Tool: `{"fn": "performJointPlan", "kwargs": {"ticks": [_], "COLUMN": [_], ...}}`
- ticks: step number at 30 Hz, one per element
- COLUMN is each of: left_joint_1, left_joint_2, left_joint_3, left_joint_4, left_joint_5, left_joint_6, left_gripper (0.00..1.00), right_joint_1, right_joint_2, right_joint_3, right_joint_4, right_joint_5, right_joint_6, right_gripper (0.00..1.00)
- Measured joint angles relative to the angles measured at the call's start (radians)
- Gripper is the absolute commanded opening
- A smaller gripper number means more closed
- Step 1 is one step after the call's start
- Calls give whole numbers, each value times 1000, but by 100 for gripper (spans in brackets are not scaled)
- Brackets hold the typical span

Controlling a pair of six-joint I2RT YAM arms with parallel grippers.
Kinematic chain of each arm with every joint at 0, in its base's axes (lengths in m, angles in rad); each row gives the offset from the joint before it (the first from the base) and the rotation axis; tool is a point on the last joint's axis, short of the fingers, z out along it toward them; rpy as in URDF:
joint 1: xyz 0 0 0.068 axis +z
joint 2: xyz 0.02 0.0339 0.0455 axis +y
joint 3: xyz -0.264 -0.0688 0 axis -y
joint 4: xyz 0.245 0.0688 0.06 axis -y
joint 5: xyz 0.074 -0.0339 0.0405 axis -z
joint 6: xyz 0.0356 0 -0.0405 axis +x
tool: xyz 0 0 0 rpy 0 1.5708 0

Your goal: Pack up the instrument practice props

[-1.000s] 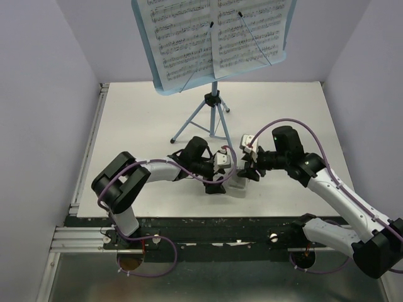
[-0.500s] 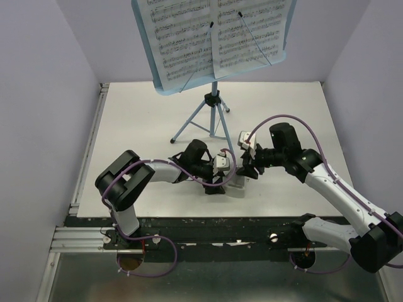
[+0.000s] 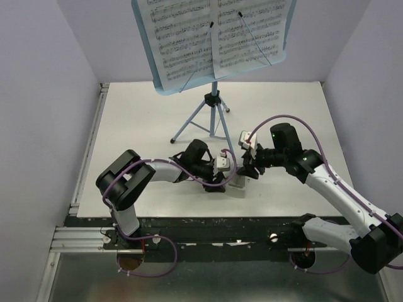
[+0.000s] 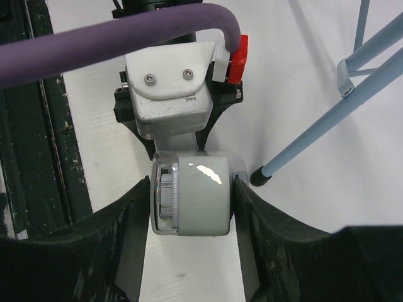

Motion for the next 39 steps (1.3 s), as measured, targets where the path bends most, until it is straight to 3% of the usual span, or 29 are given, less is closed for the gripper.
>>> {"fn": "performJointPlan", "kwargs": {"ticks": [4, 5, 6, 15, 23, 33, 39], "left_joint_1": [0, 0, 0, 18, 88, 156, 185], "left_joint_2": [0, 0, 0, -49, -208, -291, -330], "left_joint_3": [2, 2, 2, 21, 54, 53, 54], "left_joint_4": [-2, -2, -3, -103, -253, -392, -445], "left_joint_5": [-2, -7, -10, -69, -91, -118, -125], "left_joint_6": [-1, -3, -13, -45, -27, 9, 42], "left_gripper": [81, 96, 99, 99, 99, 99, 99], "right_joint_1": [0, 0, 0, 0, 0, -11, -104], "right_joint_2": [-2, -2, -2, -2, 0, 44, 73], "right_joint_3": [-2, -2, -2, 20, 85, 183, 227], "right_joint_4": [0, 0, 0, -71, -281, -537, -648], "right_joint_5": [0, -1, -1, -37, -61, -31, -17], "right_joint_6": [0, -1, -2, -90, -262, -475, -587], "right_gripper": [0, 0, 0, 0, 0, 0, 0]}}
